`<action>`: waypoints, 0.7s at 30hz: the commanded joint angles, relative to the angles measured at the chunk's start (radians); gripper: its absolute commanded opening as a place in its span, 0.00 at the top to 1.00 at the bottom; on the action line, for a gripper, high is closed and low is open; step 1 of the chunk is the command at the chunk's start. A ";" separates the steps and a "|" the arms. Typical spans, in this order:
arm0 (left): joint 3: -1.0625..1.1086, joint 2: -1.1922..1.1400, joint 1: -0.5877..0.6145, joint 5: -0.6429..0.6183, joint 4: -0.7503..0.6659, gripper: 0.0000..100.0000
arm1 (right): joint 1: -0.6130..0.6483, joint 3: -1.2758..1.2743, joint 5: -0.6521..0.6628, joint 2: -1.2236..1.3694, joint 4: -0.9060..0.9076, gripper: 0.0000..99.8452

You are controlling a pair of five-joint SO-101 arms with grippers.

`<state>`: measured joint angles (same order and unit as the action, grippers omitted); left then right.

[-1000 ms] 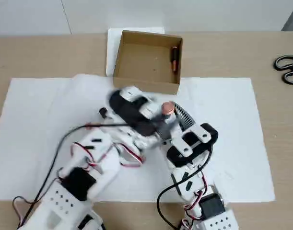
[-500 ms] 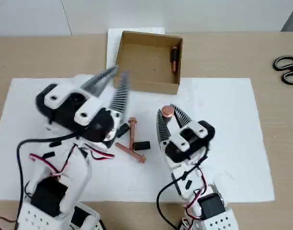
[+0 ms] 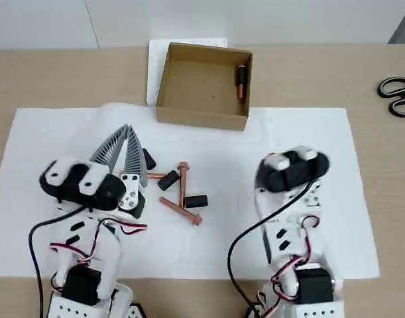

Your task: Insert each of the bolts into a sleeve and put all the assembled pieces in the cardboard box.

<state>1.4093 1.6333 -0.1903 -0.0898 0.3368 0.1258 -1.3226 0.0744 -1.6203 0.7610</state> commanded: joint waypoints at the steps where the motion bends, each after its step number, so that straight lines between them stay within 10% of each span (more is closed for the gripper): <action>1: 0.024 0.046 0.005 -0.005 -0.026 0.99 | -0.056 0.215 -0.037 0.194 0.005 1.00; 21: 0.104 0.184 0.138 -0.002 -0.026 0.99 | 0.073 1.003 -0.103 1.483 -0.550 1.00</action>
<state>1.5167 1.8036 -0.0583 -0.0913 0.3353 0.1765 -0.4895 -0.0192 -0.2700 0.2931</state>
